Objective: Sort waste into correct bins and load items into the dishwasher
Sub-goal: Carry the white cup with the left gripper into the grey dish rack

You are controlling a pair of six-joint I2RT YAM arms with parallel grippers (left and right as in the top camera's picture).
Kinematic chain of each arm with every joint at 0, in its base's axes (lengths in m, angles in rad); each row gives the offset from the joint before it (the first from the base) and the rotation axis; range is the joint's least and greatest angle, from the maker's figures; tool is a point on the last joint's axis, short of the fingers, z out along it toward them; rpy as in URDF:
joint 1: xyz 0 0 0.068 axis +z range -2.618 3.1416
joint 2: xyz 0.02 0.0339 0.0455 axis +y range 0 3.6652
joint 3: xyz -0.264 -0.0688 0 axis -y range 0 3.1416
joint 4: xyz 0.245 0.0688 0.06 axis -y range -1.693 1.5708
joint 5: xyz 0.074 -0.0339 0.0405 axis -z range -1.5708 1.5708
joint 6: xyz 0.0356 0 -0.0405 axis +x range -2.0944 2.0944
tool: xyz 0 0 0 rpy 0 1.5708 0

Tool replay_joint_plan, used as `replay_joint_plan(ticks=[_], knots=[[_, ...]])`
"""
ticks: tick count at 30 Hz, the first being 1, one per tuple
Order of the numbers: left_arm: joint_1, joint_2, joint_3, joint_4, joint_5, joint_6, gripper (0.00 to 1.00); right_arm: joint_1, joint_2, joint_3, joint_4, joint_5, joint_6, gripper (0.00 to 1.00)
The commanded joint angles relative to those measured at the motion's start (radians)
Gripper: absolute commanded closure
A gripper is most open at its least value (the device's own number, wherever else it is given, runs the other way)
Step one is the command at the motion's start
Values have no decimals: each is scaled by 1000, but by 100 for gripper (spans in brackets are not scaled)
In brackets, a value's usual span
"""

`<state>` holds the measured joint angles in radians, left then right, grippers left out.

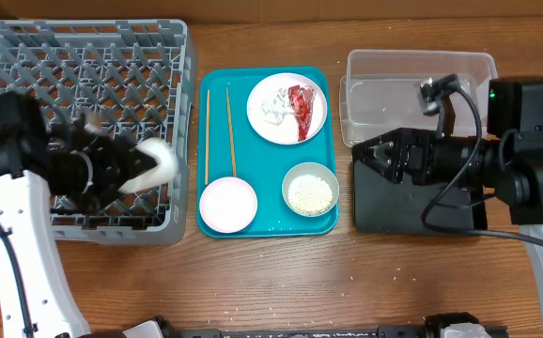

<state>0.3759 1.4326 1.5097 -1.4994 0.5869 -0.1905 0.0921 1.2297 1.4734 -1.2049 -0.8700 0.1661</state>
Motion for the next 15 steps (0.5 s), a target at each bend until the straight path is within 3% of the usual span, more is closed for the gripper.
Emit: replay_joint_plan(ticks=[1, 10, 15], knots=[[90, -8, -5, -8, -470, -163, 53, 0, 8, 14, -66, 159, 2, 23], [190, -6, -181, 158, -601, -242, 43, 0, 9, 14, -85, 178, 2, 23], [195, -2, -308, 312, -533, -243, 40, 0, 9, 14, -99, 178, 2, 23]])
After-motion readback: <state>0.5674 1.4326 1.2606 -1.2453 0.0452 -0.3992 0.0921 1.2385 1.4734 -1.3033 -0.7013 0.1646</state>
